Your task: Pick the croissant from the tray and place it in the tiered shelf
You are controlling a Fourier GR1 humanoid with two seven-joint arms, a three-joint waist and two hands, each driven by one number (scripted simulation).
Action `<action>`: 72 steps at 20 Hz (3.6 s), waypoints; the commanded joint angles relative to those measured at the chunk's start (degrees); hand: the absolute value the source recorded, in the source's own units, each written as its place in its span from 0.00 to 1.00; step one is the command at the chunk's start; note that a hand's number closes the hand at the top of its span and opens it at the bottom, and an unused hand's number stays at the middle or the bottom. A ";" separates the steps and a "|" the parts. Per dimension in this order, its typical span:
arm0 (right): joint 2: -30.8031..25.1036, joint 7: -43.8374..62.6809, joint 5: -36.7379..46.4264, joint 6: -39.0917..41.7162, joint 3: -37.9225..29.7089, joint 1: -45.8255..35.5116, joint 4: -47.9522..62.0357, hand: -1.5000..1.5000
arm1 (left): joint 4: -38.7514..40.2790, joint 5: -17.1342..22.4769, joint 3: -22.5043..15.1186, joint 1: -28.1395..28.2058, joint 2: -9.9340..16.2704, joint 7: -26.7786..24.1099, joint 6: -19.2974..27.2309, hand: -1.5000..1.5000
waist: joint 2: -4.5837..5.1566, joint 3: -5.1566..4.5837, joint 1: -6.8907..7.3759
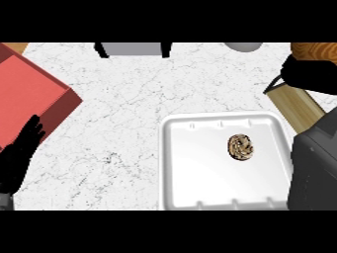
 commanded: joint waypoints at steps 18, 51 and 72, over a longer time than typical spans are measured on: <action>-12.80 -7.11 8.53 17.82 -20.60 -11.61 13.37 1.00 | -2.42 -0.16 0.80 -0.85 0.03 2.34 -0.96 0.50 | 0.32 0.08 0.37; -20.94 -12.08 -11.36 -10.47 -33.81 3.39 22.16 0.00 | -3.63 -2.14 3.63 -0.72 -1.68 3.55 -2.76 0.50 | 0.35 0.11 0.63; -29.57 5.55 -27.57 13.65 -43.67 0.80 -22.25 0.00 | -2.70 -3.41 3.97 2.93 -4.05 0.19 -2.81 0.50 | -0.63 -0.09 -1.69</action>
